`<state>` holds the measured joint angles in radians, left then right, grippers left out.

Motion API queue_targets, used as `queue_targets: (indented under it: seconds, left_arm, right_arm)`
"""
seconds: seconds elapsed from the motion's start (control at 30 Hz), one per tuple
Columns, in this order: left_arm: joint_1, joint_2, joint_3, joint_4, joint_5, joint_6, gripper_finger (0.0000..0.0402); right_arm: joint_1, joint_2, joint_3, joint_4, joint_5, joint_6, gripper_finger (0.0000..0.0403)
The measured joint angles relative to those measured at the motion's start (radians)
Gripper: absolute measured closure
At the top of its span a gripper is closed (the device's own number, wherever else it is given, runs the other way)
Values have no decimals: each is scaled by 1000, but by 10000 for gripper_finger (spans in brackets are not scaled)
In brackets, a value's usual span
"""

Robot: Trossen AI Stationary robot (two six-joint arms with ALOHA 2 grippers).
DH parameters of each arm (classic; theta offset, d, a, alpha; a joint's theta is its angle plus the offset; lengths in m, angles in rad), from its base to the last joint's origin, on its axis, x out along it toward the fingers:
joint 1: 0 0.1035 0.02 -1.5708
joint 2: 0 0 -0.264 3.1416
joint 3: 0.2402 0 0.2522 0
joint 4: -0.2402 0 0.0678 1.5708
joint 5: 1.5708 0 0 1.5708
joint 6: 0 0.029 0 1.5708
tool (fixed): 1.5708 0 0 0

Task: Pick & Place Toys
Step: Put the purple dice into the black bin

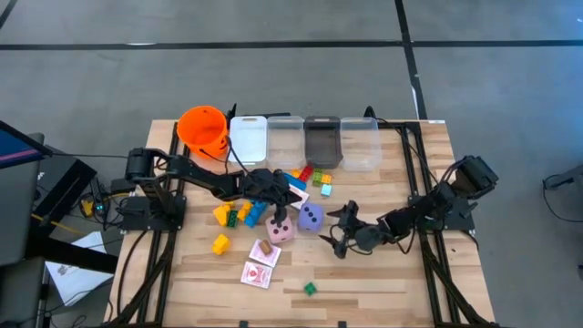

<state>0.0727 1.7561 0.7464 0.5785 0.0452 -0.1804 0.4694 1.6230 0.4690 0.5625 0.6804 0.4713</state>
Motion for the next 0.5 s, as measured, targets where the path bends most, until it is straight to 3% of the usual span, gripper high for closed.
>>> queue_targets:
  seconds: [0.13,0.3,0.5]
  left_arm:
    - [0,0,0,0,26,-3,401]
    - [0,0,0,-20,91,-4,401]
    - [-1,0,0,-102,93,-8,402]
  right_arm:
    - [-24,0,0,-16,0,4,6]
    - [-55,0,0,-16,-1,-8,6]
    - [-96,0,0,-7,-43,-35,4]
